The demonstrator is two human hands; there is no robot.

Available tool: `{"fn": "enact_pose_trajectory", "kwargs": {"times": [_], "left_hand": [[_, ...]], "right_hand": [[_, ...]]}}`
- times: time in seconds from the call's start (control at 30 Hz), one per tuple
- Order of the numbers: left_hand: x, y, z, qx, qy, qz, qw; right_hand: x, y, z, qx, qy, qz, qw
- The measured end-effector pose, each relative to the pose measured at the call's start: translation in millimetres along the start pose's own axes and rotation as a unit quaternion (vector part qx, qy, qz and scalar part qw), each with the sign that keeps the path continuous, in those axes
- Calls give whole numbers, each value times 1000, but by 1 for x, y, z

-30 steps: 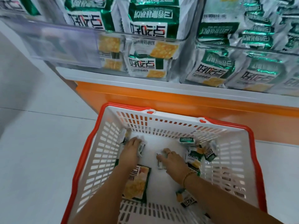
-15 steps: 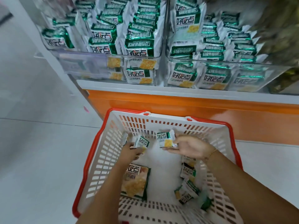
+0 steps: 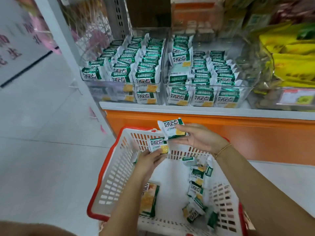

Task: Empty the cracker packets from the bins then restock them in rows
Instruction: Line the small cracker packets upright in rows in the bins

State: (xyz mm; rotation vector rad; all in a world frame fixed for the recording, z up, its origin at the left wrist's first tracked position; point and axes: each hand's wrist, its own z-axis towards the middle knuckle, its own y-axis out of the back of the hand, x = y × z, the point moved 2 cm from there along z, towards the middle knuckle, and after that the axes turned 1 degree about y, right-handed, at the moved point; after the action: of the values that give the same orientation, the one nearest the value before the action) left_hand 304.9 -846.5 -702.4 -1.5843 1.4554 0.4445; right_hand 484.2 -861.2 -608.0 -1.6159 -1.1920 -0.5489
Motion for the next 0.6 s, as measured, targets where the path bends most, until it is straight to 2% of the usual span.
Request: {"fn": "enact_pose_trajectory", "kwargs": {"times": [0.13,0.23,0.33,0.4,0.5,0.6], "left_hand": [[-29,-27,-19,19,-66,-51,996],[-50,-48,-37,39,-137,-38,989],[-76,-64,-51,42,-145,-74,986],[-90,-72,-59,54,-151,-89,983],[-109,-78,-71,69,-178,-19,981],[-127,-84,-76,89,-210,40,973]], "right_hand": [[15,-22,-8,-12,37,-103,994],[16,-28,-9,-50,55,-82,994],[17,-33,-11,-74,94,-28,992],[22,-39,-14,-66,131,-37,988],[41,-43,-16,-79,169,-110,976],[71,-37,-13,-85,153,-172,969]]}}
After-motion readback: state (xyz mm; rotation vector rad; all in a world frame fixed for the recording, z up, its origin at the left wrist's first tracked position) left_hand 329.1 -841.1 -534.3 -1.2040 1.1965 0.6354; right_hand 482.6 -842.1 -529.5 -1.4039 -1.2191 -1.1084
